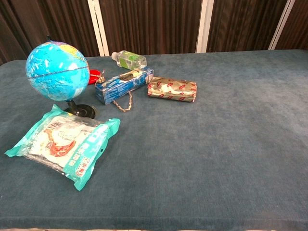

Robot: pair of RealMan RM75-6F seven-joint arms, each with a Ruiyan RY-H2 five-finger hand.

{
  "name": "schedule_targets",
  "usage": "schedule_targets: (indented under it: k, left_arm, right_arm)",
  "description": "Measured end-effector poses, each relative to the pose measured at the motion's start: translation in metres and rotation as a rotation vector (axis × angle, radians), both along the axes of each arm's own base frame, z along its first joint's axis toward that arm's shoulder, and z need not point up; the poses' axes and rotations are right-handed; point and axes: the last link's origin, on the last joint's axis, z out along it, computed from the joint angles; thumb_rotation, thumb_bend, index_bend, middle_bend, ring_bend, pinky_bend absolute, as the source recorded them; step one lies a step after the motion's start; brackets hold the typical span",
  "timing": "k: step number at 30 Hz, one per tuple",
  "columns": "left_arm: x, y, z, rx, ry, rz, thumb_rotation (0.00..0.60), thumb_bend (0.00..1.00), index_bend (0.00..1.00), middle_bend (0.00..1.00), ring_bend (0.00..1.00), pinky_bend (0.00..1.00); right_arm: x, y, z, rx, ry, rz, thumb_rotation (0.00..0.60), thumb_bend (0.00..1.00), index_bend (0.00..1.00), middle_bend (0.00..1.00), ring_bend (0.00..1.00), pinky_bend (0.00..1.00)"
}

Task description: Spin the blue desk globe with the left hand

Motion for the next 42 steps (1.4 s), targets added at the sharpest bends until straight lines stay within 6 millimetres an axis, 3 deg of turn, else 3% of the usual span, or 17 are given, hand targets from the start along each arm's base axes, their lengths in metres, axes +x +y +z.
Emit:
schedule_targets:
  k: [6,11,16,21,30,42]
  left_arm:
    - [0.0,0.004,-0.006,-0.026,-0.015,-0.008,0.6,0.37,0.0,0.0,0.0,0.0]
    - [0.005,0.017,-0.015,-0.033,-0.167,-0.049,0.6,0.35,0.0,0.0,0.0,0.0]
    - [0.017,0.045,-0.028,-0.034,-0.462,-0.107,0.6,0.35,0.0,0.0,0.0,0.0]
    - [0.044,0.088,-0.043,-0.002,-0.686,-0.181,0.6,0.33,0.0,0.0,0.0,0.0]
    - [0.072,0.134,-0.068,0.043,-0.773,-0.151,0.599,0.29,0.0,0.0,0.0,0.0]
    - [0.085,0.157,-0.093,0.038,-0.792,-0.103,0.597,0.29,0.0,0.0,0.0,0.0]
  right_arm:
    - [-0.001,0.0,0.001,0.003,-0.001,-0.004,0.6,0.12,0.0,0.0,0.0,0.0]
    - [-0.001,-0.001,0.001,0.001,-0.002,-0.007,0.6,0.12,0.0,0.0,0.0,0.0]
    - [-0.003,-0.004,0.001,0.0,-0.001,-0.015,0.6,0.12,0.0,0.0,0.0,0.0]
    - [-0.004,-0.006,0.0,0.008,0.003,-0.022,0.6,0.12,0.0,0.0,0.0,0.0]
    - [-0.004,-0.009,0.0,0.0,0.005,-0.031,0.6,0.12,0.0,0.0,0.0,0.0]
    - [-0.005,-0.009,0.003,-0.003,0.004,-0.037,0.6,0.18,0.0,0.0,0.0,0.0]
